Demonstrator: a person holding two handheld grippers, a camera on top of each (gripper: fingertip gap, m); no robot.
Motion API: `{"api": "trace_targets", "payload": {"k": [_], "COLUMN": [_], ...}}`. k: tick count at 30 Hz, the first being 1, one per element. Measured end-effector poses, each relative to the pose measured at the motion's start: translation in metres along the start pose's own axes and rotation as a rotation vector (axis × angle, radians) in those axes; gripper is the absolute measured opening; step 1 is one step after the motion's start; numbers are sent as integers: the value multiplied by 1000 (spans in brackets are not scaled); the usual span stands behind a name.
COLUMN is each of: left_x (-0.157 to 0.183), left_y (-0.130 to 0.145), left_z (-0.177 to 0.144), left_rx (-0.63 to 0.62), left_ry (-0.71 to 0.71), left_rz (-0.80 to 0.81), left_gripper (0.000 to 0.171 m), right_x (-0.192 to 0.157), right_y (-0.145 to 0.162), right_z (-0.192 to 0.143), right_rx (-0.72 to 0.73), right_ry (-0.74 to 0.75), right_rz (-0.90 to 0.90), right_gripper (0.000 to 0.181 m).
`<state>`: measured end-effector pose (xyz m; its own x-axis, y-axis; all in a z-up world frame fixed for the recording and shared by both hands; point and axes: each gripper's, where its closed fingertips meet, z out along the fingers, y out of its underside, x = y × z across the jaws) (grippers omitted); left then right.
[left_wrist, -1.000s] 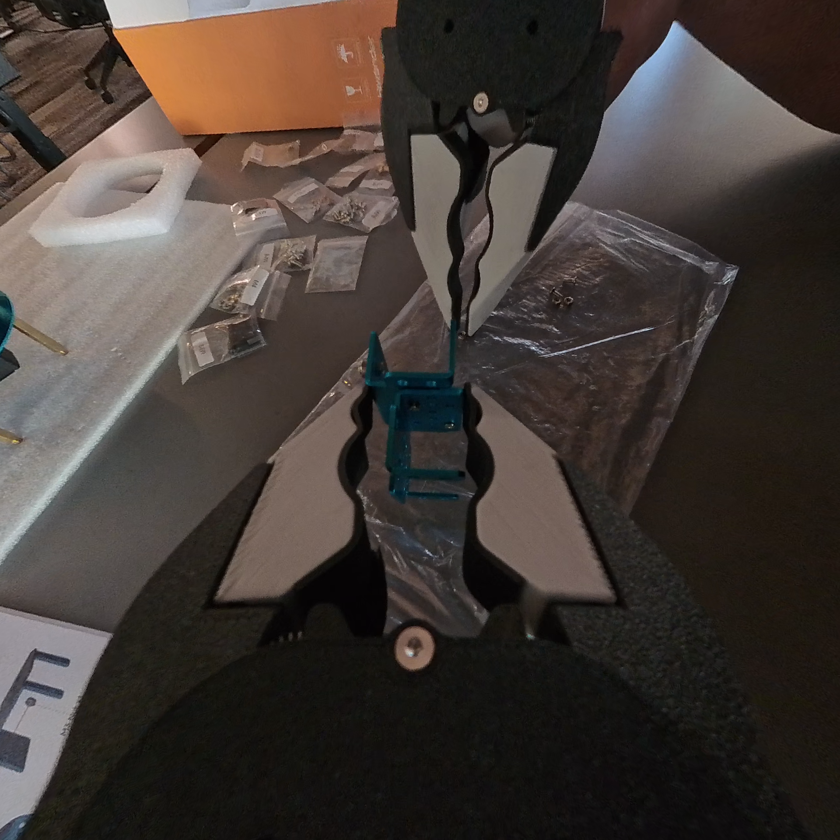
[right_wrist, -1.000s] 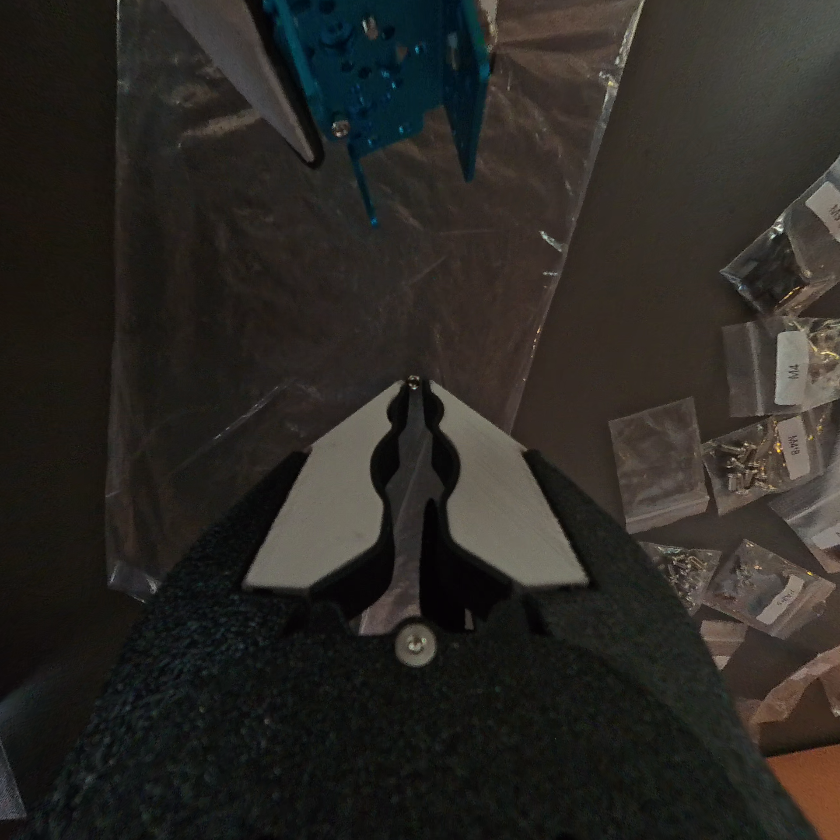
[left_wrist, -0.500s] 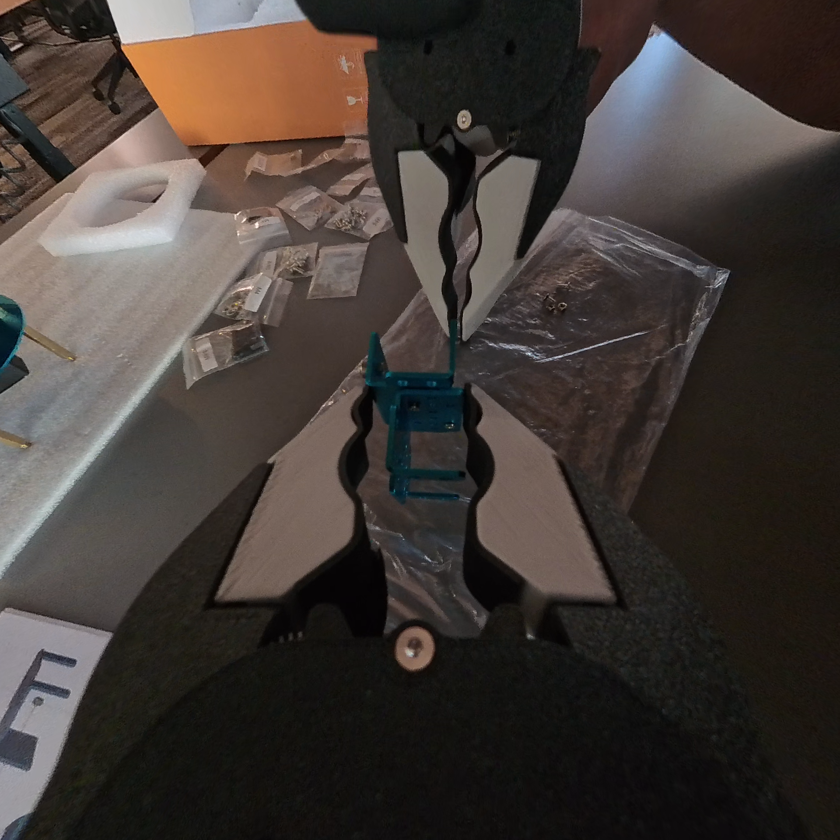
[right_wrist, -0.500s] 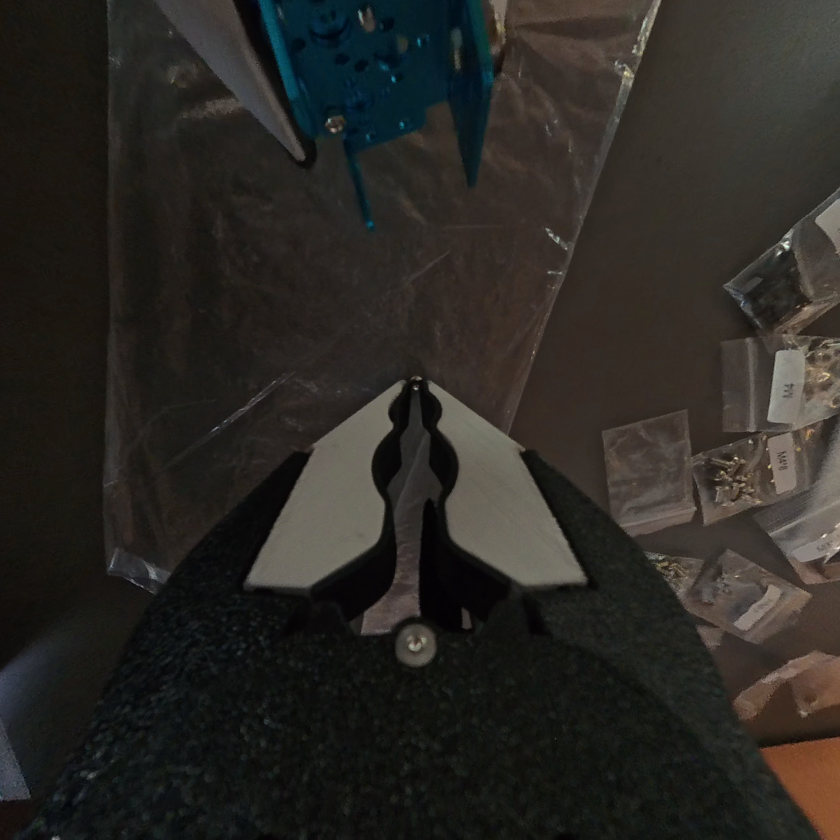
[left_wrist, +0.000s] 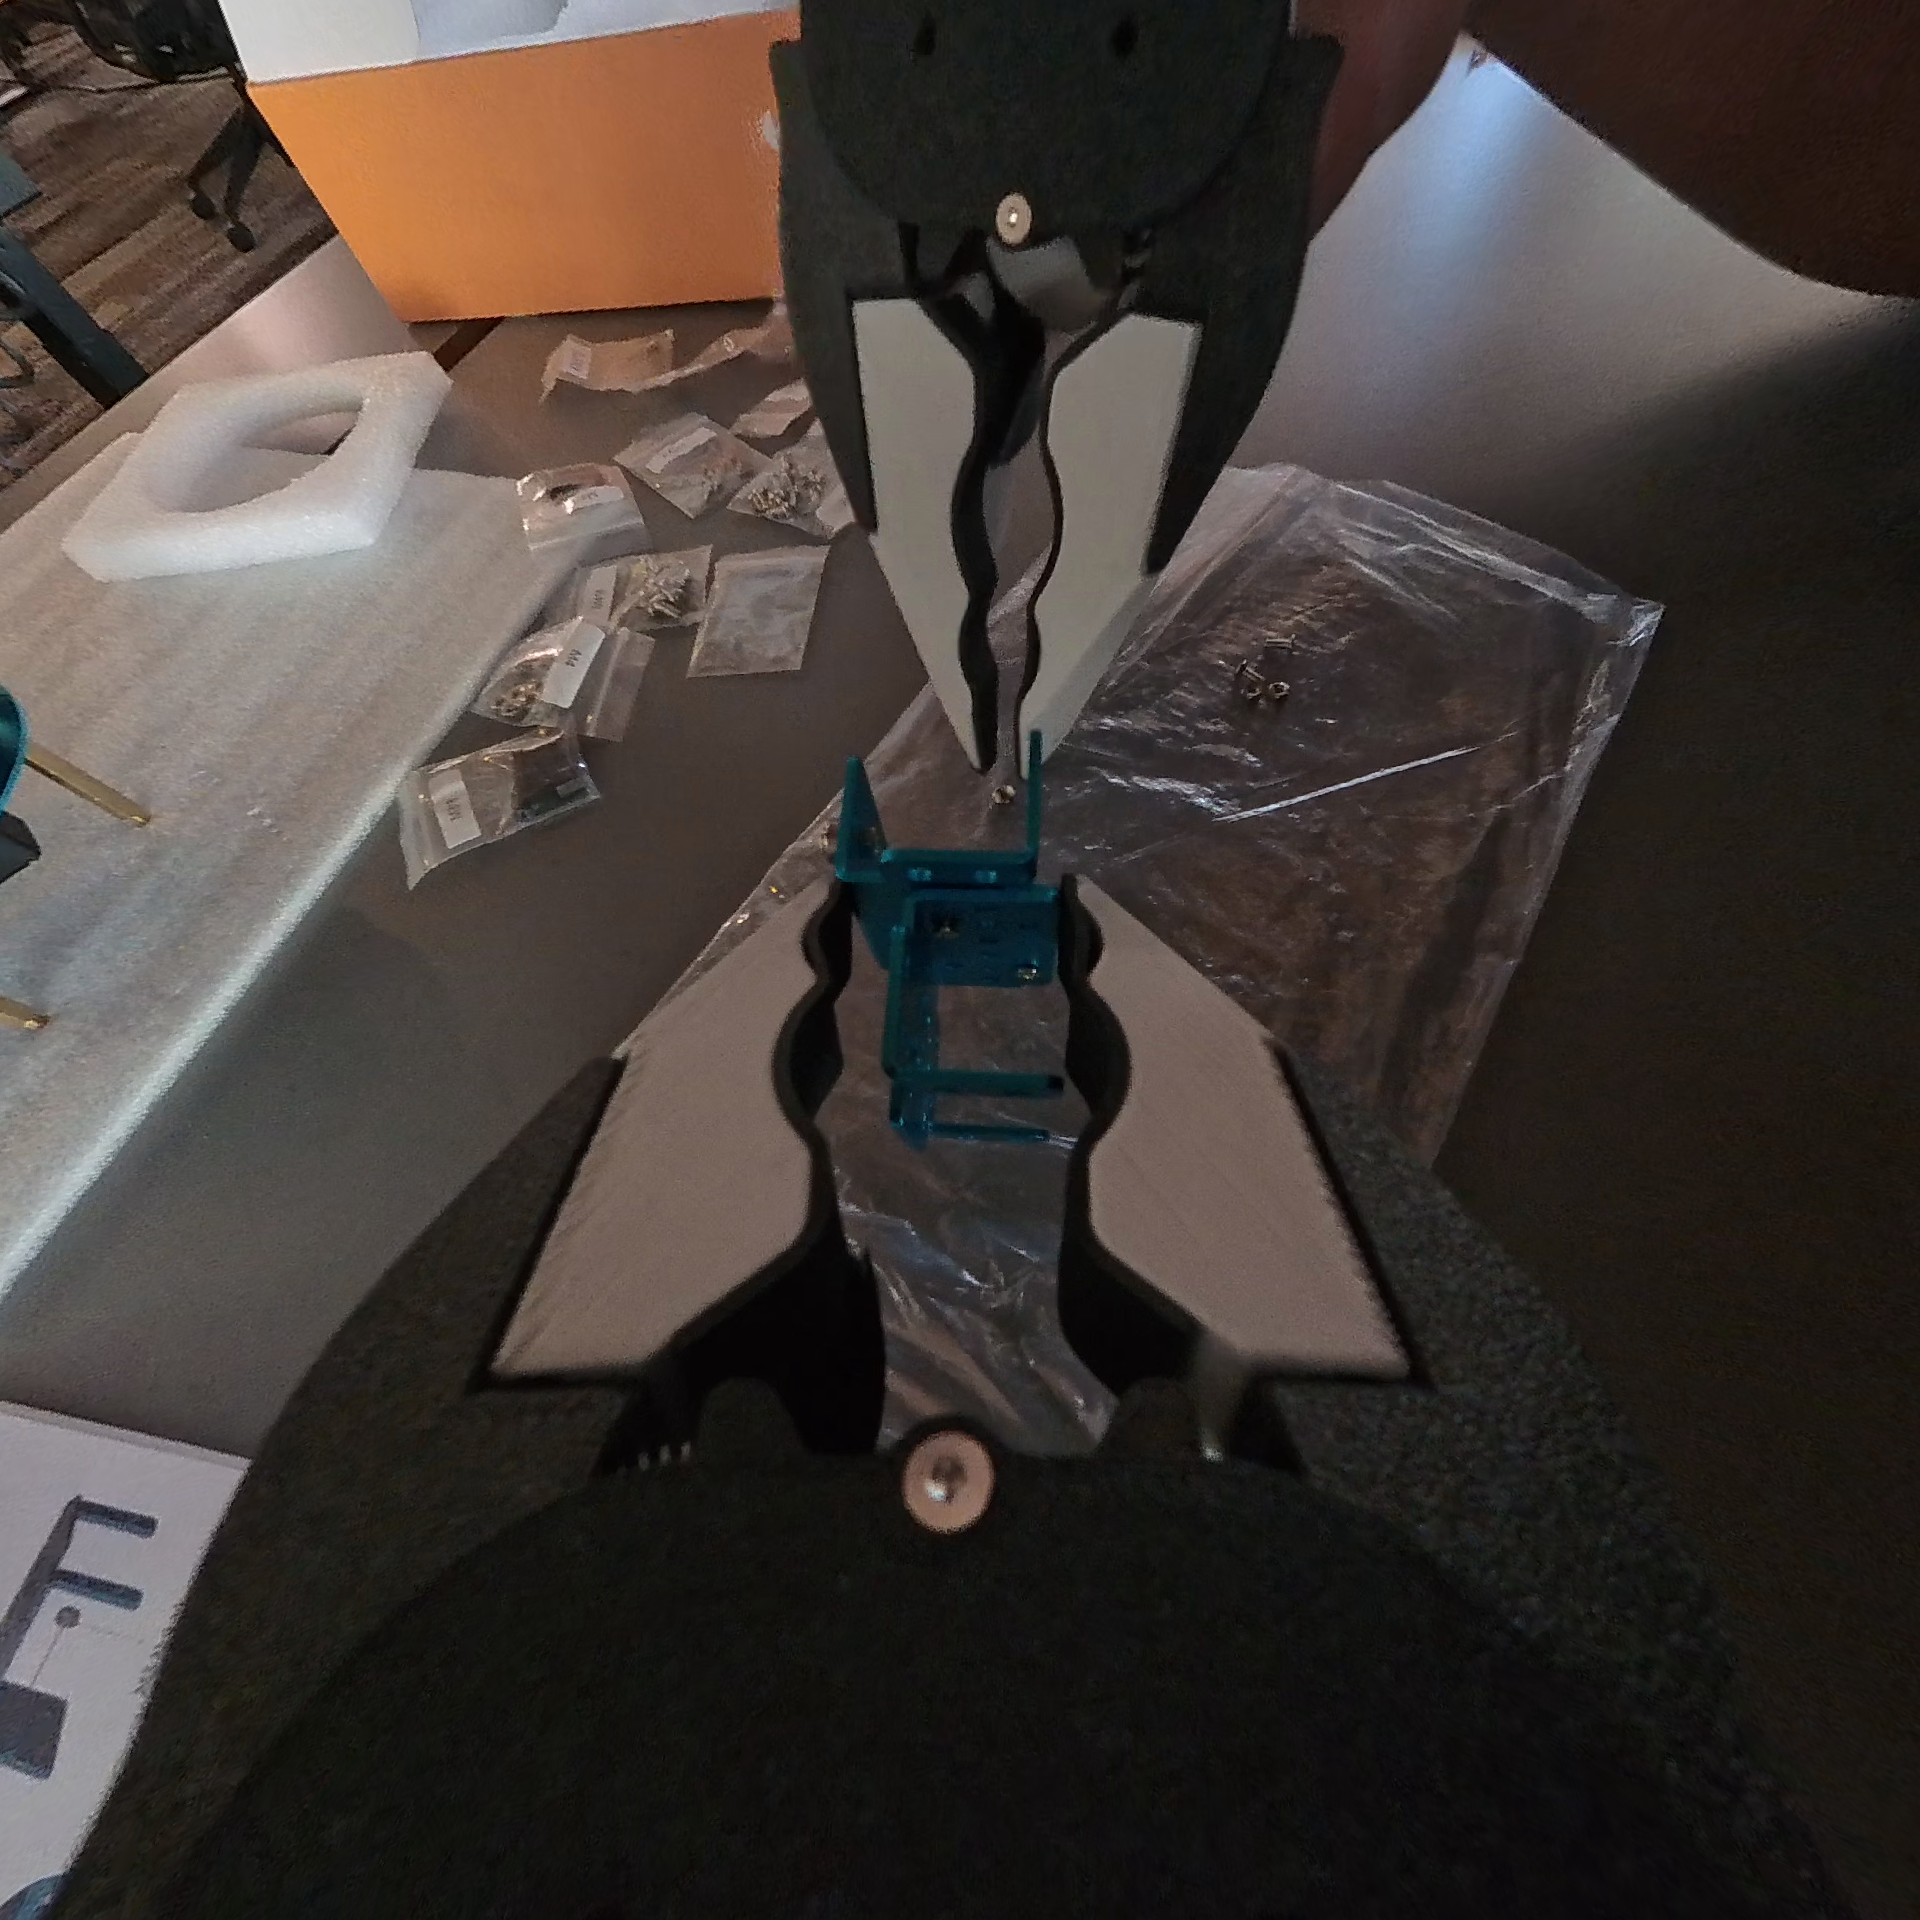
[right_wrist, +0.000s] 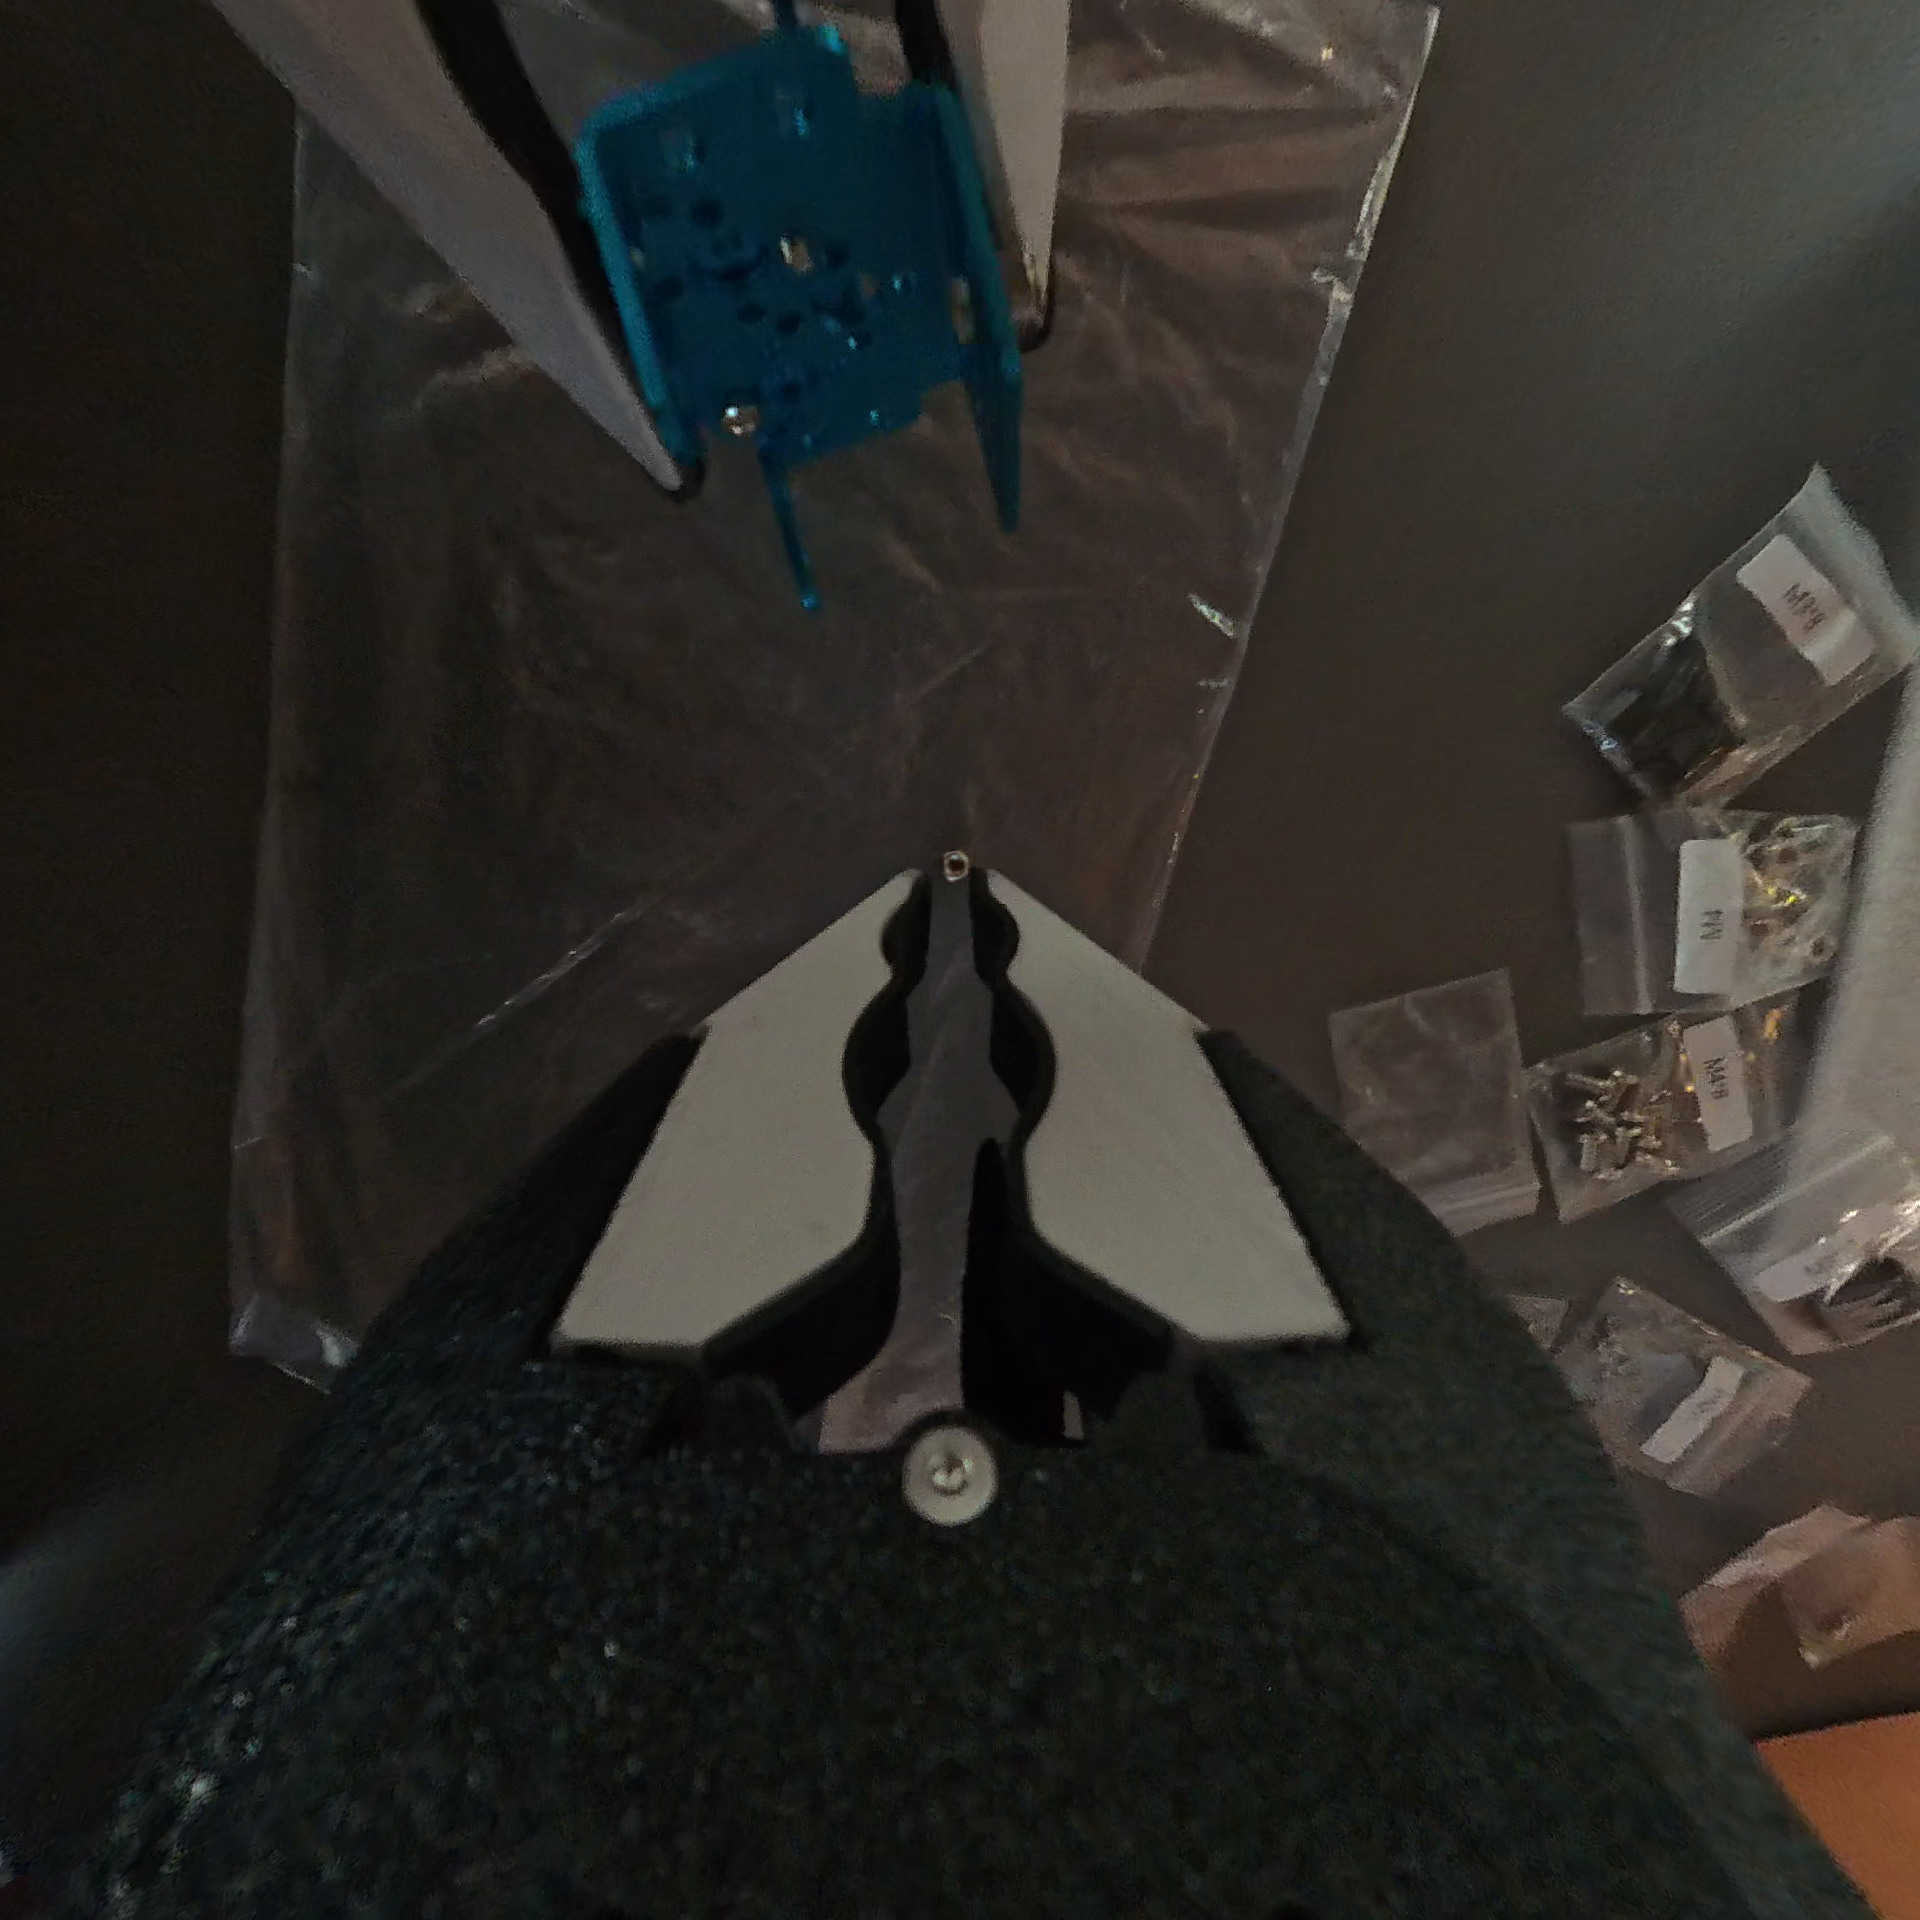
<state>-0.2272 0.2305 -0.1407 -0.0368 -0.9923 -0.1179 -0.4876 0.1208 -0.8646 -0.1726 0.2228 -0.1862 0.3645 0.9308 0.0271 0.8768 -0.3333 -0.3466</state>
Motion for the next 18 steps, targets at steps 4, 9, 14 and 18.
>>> {"api": "trace_targets", "payload": {"k": [4,9,14,18], "left_x": [0,0,1,0], "left_y": [-1,-1,0,0], "left_z": [-1,-1,0,0], "left_rx": [3,3,-1,-3], "left_ry": [-2,1,6,3], "left_rz": [2,1,-1,1], "left_gripper": [39,39,39,39], "right_x": [1,0,1,-1], "right_y": [3,3,3,2], "right_z": [8,8,9,8], "right_rx": [-51,-80,-178,-194], "right_ry": [-19,-35,-80,-121], "right_rz": [-16,-21,-36,-7], "right_gripper": [6,5,6,12]}}
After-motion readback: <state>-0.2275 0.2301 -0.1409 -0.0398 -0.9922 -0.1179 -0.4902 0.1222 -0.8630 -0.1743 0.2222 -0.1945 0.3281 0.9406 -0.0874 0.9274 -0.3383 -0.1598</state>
